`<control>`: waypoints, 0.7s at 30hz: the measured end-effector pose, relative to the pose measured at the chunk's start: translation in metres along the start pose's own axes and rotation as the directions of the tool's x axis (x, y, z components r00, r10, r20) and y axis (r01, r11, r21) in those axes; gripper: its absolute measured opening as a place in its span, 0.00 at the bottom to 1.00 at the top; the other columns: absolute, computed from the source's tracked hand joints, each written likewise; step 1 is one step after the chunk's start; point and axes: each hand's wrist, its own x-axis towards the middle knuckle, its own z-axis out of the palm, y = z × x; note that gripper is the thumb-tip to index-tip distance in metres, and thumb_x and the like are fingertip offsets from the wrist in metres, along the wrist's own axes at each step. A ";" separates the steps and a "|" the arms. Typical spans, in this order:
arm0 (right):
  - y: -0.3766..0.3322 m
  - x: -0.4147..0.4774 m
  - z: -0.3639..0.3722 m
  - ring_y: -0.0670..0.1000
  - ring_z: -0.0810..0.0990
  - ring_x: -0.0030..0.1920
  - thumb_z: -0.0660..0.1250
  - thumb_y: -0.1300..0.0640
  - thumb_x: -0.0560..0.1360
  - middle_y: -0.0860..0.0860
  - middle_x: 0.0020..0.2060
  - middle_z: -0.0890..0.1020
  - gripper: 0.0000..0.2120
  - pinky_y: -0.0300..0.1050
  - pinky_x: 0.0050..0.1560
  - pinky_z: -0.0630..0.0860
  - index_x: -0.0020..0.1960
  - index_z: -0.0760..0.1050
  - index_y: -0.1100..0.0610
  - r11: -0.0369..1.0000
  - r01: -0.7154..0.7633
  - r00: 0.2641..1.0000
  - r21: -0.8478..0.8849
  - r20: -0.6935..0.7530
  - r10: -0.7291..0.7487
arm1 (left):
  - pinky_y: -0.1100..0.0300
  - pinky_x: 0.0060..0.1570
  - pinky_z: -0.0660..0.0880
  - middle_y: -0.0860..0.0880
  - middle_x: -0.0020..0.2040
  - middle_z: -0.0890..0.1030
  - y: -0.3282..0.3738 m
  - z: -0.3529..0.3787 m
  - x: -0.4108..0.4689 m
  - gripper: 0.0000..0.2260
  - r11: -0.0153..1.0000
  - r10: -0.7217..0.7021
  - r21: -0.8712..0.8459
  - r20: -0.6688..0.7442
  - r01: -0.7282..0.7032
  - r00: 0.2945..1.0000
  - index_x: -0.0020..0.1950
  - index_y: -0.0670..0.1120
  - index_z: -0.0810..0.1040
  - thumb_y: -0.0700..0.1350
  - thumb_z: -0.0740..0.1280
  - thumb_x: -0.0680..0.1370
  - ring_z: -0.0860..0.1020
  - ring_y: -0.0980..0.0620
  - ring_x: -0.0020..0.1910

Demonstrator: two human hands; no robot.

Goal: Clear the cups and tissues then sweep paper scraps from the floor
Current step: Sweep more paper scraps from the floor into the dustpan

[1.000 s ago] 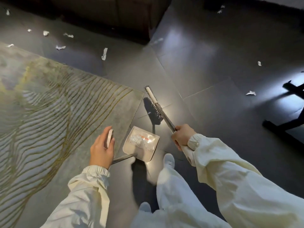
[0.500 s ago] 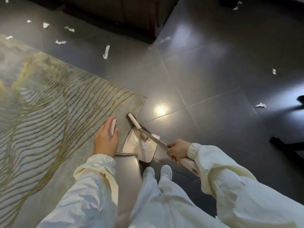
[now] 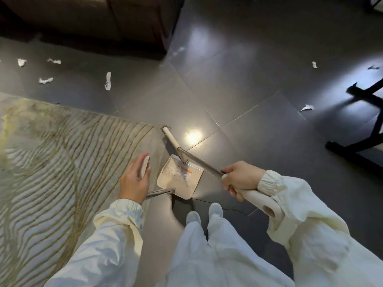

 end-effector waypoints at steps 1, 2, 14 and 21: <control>0.004 -0.001 -0.008 0.52 0.72 0.30 0.62 0.66 0.73 0.56 0.31 0.74 0.17 0.43 0.30 0.72 0.61 0.75 0.65 0.999 -0.007 1.000 0.053 -0.015 0.007 | 0.58 0.54 0.69 0.42 0.59 0.78 0.008 0.004 0.004 0.16 1.000 0.023 -0.008 0.012 -0.023 1.000 0.66 0.45 0.74 0.37 0.66 0.78 0.76 0.43 0.57; 0.007 -0.002 -0.016 0.53 0.72 0.30 0.62 0.67 0.73 0.57 0.32 0.74 0.17 0.43 0.29 0.72 0.61 0.75 0.65 0.994 -0.012 0.999 0.106 -0.030 0.015 | 0.57 0.53 0.69 0.43 0.58 0.78 0.016 0.009 0.009 0.16 0.999 0.044 -0.019 0.019 -0.044 0.999 0.66 0.45 0.74 0.37 0.66 0.77 0.76 0.44 0.55; 0.083 0.020 -0.187 0.51 0.72 0.23 0.61 0.68 0.73 0.57 0.30 0.75 0.21 0.41 0.28 0.74 0.65 0.71 0.64 0.838 0.065 0.954 0.542 -0.280 0.107 | 0.60 0.39 0.70 0.45 0.44 0.78 0.182 0.140 0.135 0.15 0.919 0.393 -0.031 0.058 -0.392 0.918 0.63 0.41 0.75 0.36 0.67 0.76 0.74 0.49 0.34; 0.152 0.061 -0.333 0.51 0.72 0.28 0.60 0.65 0.75 0.56 0.33 0.76 0.28 0.42 0.29 0.72 0.74 0.63 0.56 0.756 0.137 0.867 0.641 -0.446 0.221 | 0.65 0.48 0.69 0.47 0.46 0.79 0.305 0.255 0.219 0.15 0.900 0.432 -0.118 0.110 -0.420 0.895 0.61 0.53 0.72 0.41 0.66 0.76 0.77 0.50 0.42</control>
